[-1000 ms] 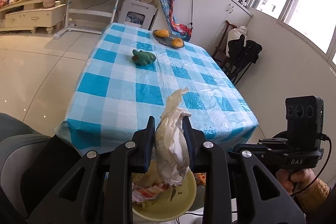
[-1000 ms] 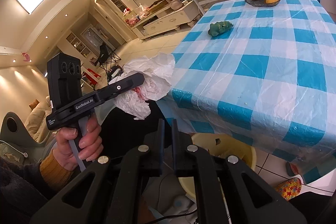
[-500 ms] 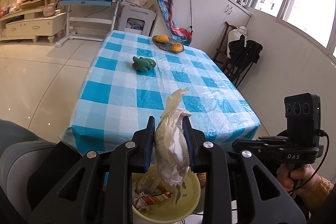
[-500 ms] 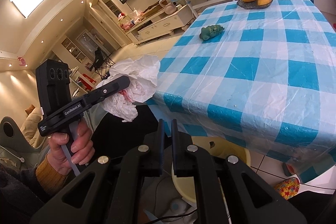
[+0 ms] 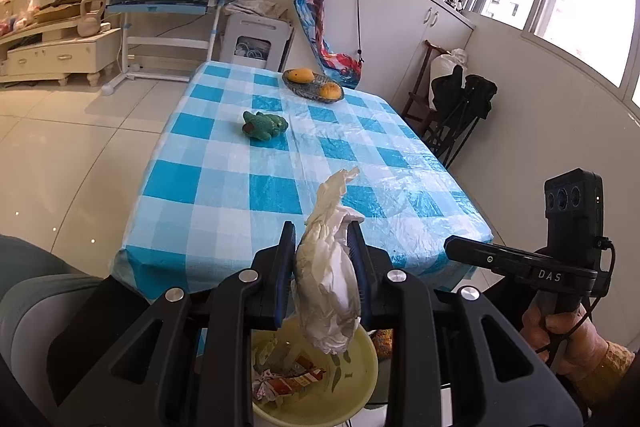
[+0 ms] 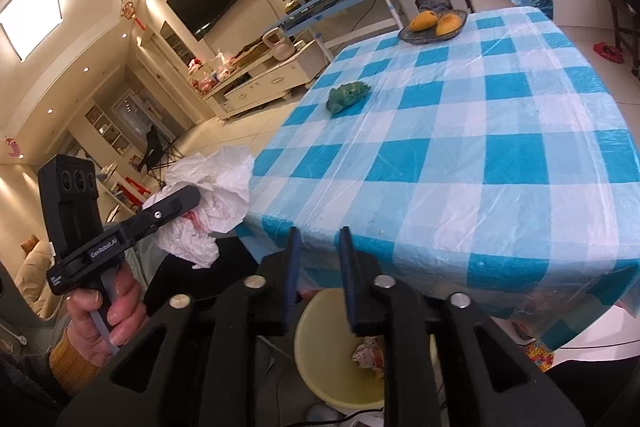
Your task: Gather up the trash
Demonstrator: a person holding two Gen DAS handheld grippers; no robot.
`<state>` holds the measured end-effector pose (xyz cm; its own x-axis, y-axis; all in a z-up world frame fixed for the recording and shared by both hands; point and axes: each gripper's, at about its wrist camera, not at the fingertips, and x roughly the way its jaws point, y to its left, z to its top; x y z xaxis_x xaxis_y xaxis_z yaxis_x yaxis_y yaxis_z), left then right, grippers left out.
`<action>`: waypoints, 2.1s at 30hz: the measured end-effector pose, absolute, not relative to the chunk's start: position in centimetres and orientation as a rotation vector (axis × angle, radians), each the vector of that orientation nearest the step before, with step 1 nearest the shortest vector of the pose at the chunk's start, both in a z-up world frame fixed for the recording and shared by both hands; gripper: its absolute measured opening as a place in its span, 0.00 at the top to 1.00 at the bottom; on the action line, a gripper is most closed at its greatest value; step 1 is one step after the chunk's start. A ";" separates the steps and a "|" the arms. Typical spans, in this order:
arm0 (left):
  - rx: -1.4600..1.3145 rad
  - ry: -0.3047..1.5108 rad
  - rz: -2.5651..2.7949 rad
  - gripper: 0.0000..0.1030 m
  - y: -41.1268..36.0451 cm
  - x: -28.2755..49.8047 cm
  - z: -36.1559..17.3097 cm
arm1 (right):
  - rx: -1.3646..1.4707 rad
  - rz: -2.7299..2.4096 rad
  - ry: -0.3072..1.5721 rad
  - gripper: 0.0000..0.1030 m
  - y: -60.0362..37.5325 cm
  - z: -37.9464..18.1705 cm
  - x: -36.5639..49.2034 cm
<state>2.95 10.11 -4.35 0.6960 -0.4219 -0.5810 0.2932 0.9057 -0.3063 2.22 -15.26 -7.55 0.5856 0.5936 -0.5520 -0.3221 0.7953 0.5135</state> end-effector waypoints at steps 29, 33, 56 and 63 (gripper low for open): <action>-0.264 0.662 -0.402 0.75 10.8 5.1 -5.8 | 0.357 0.334 0.780 0.52 -15.9 -8.4 3.4; -0.261 0.691 -0.421 0.75 10.8 4.9 -6.6 | 0.353 0.333 0.786 0.51 -15.7 -8.6 3.6; -0.199 0.636 -0.250 0.16 11.8 4.8 -6.6 | 0.331 0.302 0.792 0.43 -15.0 -8.9 4.2; -0.190 0.576 -0.134 0.16 12.7 7.9 -5.9 | 0.316 0.269 0.798 0.40 -14.7 -9.1 4.8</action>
<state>7.88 12.72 -5.90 0.8304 -0.1788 -0.5277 0.0728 0.9738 -0.2154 4.78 -14.66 -9.08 0.6688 0.3521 -0.6548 -0.1167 0.9196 0.3752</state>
